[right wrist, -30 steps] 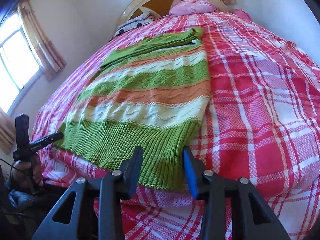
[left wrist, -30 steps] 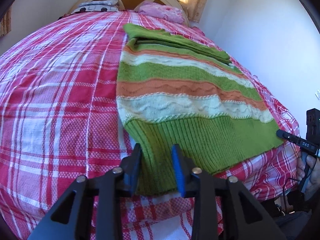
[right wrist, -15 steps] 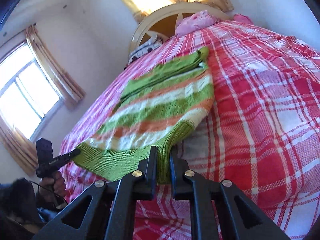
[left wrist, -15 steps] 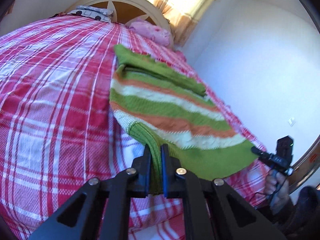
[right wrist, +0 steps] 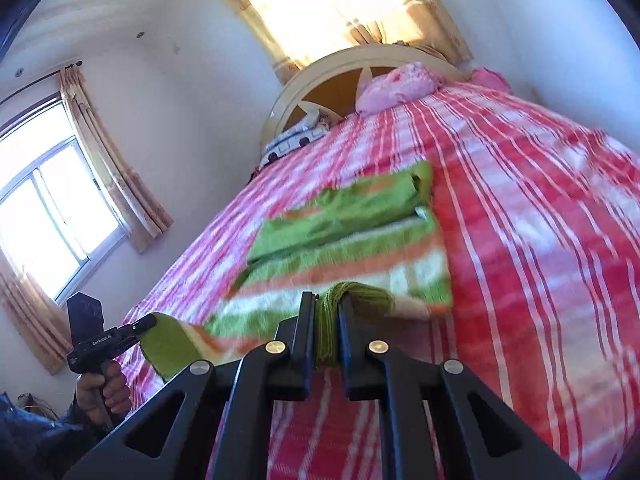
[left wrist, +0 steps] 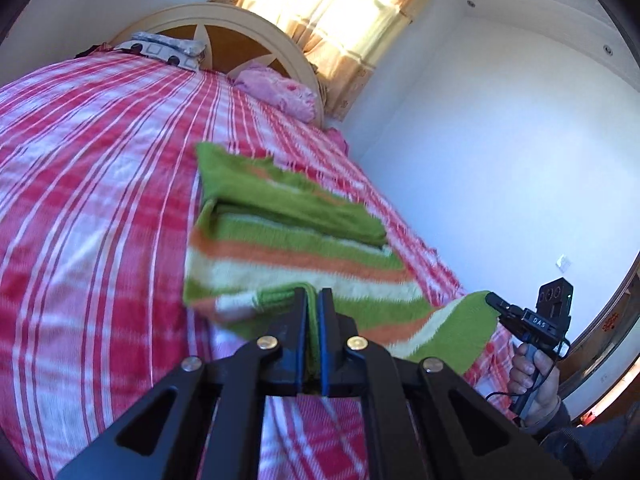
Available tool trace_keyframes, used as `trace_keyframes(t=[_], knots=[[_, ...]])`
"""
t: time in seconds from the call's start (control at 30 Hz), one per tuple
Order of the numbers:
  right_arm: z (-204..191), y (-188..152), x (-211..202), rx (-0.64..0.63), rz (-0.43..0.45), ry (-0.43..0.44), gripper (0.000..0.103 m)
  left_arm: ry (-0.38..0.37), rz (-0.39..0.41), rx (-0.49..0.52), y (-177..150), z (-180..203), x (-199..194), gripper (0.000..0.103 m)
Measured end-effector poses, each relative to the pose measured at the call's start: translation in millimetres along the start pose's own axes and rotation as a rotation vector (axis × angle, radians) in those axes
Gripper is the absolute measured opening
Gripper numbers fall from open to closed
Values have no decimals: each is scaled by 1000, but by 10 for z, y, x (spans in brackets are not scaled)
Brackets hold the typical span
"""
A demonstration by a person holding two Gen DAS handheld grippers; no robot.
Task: Fold small clothes
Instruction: 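Grasp the hem with both grippers and lift it toward the collar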
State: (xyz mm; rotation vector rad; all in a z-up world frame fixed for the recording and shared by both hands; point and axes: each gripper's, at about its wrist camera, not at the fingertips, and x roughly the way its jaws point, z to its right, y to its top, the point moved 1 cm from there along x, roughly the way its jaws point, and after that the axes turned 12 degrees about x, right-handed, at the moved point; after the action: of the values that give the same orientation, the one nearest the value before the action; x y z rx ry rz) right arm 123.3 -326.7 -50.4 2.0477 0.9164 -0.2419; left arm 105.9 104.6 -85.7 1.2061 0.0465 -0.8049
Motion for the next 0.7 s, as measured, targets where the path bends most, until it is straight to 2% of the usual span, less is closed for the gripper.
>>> trace_keyframes(t=[0.43, 0.7], knots=[[-185, 737, 500, -24, 14, -20, 10, 36, 73, -6, 694, -264, 366, 3], [-108, 956, 810, -19, -12, -49, 10, 75, 47, 21, 817, -396, 611, 3]])
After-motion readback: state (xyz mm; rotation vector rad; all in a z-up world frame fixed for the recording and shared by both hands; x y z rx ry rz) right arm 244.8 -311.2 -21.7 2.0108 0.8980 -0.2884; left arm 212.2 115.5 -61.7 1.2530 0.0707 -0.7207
